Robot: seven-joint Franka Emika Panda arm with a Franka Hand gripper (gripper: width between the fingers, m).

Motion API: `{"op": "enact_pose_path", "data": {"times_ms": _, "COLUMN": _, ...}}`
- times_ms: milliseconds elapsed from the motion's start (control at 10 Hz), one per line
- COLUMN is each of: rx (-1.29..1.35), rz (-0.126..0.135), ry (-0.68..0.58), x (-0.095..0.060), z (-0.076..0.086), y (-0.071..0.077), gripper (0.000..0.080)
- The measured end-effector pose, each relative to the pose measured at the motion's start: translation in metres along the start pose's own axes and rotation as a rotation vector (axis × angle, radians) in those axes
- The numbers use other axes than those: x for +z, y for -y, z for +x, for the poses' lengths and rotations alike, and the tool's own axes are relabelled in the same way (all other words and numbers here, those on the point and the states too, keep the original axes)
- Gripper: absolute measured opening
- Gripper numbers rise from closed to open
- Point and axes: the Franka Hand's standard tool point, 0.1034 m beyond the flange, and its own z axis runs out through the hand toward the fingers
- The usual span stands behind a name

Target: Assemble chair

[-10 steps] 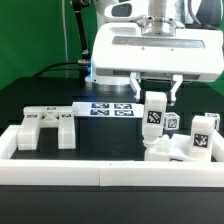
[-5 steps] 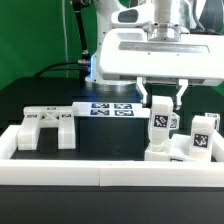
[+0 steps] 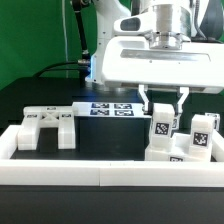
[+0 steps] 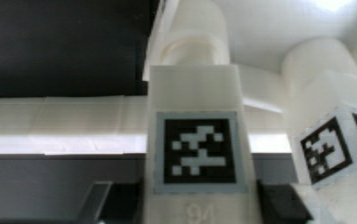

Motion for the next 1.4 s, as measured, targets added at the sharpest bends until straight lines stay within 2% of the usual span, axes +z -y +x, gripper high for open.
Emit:
{"op": "enact_pose_path", "data": {"times_ms": 600, "rx": -0.005, "rz": -0.004, "ry": -0.032, "x": -0.0006, "z": -0.0024, "y": 0.0006, "gripper": 0.0291}}
{"op": "enact_pose_path", "data": {"times_ms": 1000, "rx": -0.012, "rz": 0.0, "ry": 0.013, "x": 0.0016, "z": -0.0041, "y": 0.0009, "gripper": 0.0291}}
{"op": "enact_pose_path", "data": {"times_ms": 1200, "rx": -0.016, "rz": 0.0, "ry": 0.014, "x": 0.002, "z": -0.0048, "y": 0.0009, "gripper": 0.0543}}
{"op": "enact_pose_path", "data": {"times_ms": 1300, "rx": -0.016, "rz": -0.001, "ry": 0.014, "x": 0.0021, "z": -0.0051, "y": 0.0008, "gripper": 0.0615}}
{"op": "enact_pose_path", "data": {"times_ms": 1400, "rx": -0.017, "rz": -0.001, "ry": 0.015, "x": 0.0022, "z": -0.0052, "y": 0.0008, "gripper": 0.0643}}
